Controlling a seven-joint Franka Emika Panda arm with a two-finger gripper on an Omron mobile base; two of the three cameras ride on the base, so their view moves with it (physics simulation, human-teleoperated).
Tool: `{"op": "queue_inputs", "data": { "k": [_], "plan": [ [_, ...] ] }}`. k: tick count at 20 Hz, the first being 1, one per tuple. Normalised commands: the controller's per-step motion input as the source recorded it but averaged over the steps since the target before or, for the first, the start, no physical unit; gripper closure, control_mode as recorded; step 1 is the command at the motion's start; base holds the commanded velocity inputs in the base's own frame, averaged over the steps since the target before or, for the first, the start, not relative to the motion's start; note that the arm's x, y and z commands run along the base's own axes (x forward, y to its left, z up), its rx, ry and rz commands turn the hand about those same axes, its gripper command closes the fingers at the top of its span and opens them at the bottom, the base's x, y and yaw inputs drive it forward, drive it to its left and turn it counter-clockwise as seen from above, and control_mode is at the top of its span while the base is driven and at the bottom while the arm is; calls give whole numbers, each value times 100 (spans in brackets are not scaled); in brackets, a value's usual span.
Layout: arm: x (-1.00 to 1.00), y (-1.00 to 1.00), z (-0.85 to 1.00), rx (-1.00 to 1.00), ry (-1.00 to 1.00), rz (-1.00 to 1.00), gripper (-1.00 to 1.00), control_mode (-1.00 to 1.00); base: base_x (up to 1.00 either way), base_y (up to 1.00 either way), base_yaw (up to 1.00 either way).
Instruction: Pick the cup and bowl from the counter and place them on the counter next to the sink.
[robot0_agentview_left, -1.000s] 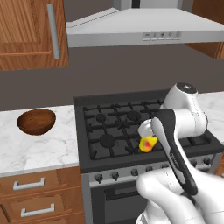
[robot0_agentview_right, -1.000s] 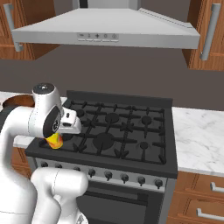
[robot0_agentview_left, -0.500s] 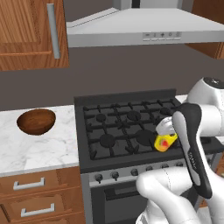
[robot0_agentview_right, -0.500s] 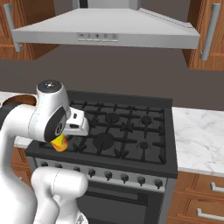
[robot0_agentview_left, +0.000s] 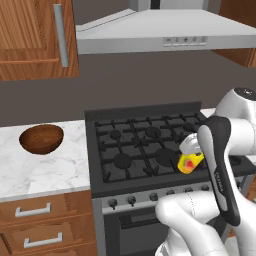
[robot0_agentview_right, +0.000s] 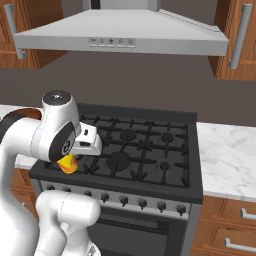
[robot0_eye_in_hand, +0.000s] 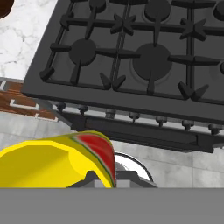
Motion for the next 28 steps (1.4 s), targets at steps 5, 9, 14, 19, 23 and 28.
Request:
{"op": "queue_inputs", "data": {
  "k": [5,9,14,19,23,28],
  "plan": [
    [0,0,0,0,0,0,100,100,0,0,0],
    [0,0,0,0,0,0,100,100,-36,0,0],
    [0,0,0,0,0,0,100,100,-100,0,0],
    [0,0,0,0,0,0,100,100,-13,0,25],
    [0,0,0,0,0,0,100,100,-23,24,74],
    [0,0,0,0,0,0,100,100,-23,33,77]
  ]
}}
